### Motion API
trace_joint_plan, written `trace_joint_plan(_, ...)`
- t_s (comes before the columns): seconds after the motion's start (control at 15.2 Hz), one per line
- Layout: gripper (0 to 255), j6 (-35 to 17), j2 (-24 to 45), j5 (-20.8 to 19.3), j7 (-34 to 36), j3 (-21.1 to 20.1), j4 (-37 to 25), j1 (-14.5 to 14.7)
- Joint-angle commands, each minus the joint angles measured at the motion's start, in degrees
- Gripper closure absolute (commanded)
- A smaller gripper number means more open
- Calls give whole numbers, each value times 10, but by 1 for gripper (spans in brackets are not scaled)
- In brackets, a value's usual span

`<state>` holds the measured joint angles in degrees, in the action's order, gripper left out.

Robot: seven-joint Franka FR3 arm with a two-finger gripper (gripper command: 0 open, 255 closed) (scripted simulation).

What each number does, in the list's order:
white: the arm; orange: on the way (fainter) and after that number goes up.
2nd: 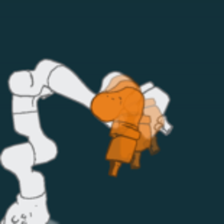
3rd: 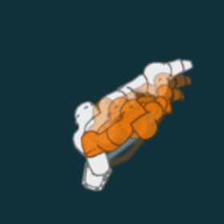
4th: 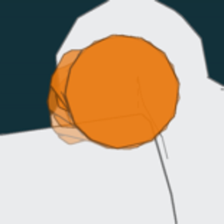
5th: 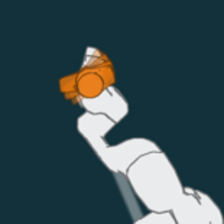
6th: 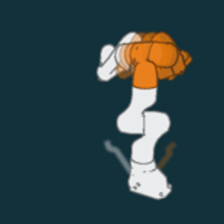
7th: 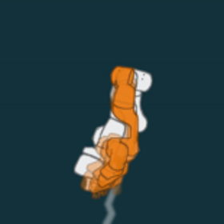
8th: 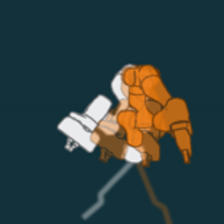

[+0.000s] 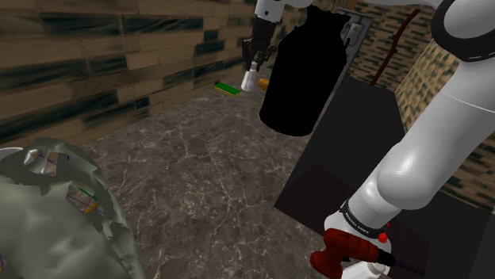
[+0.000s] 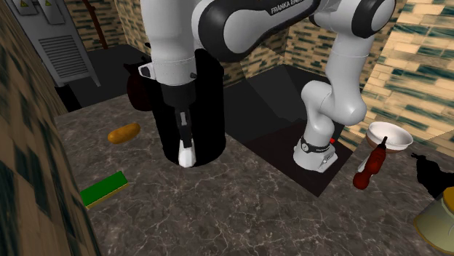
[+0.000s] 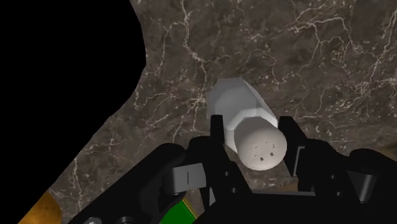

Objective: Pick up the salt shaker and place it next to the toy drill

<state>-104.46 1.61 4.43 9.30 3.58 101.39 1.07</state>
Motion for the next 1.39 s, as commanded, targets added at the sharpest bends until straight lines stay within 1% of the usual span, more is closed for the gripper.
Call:
trace_joint_plan(0.0, 255, 16, -2, -1, 2, 0, -14, 0)
trace_joint_plan(0.46, 255, 66, 2, -1, 5, 0, -67, 0)
trace_joint_plan(0.86, 255, 43, -121, -5, 50, -25, 74, 21)
trace_joint_plan(1.32, 255, 43, -251, 6, 108, -63, 201, 44)
